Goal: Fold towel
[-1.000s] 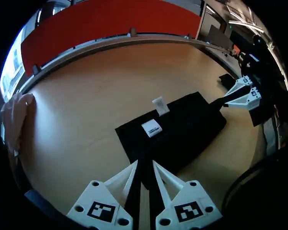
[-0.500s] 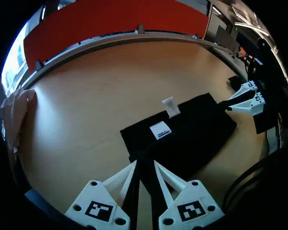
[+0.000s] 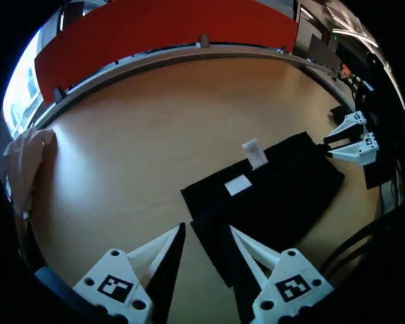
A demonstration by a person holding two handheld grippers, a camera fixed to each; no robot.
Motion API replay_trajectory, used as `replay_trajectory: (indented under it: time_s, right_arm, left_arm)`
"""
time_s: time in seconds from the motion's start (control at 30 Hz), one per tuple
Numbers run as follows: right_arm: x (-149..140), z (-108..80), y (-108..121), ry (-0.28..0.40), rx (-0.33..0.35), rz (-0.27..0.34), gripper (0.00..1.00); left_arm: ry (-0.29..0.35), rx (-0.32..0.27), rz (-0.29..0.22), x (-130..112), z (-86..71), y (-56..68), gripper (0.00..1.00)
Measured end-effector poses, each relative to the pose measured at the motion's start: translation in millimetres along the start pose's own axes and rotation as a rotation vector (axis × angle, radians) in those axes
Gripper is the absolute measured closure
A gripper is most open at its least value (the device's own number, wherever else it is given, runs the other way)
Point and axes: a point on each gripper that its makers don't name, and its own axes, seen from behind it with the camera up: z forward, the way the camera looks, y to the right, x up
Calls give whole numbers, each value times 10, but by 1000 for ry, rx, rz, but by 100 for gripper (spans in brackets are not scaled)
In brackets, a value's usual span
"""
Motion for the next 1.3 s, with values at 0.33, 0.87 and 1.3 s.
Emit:
replay_trajectory:
  time_s: [0.33, 0.87, 1.3]
  right_arm:
    - [34, 58, 158, 0, -48, -9, 41]
    - [200, 95, 307, 23, -84, -2, 34]
    - [226, 21, 317, 40, -96, -10, 4]
  left_arm:
    - [4, 25, 23, 63, 19, -89, 35]
    - [27, 69, 34, 229, 21, -261, 31]
    - [32, 50, 12, 208, -30, -218, 21]
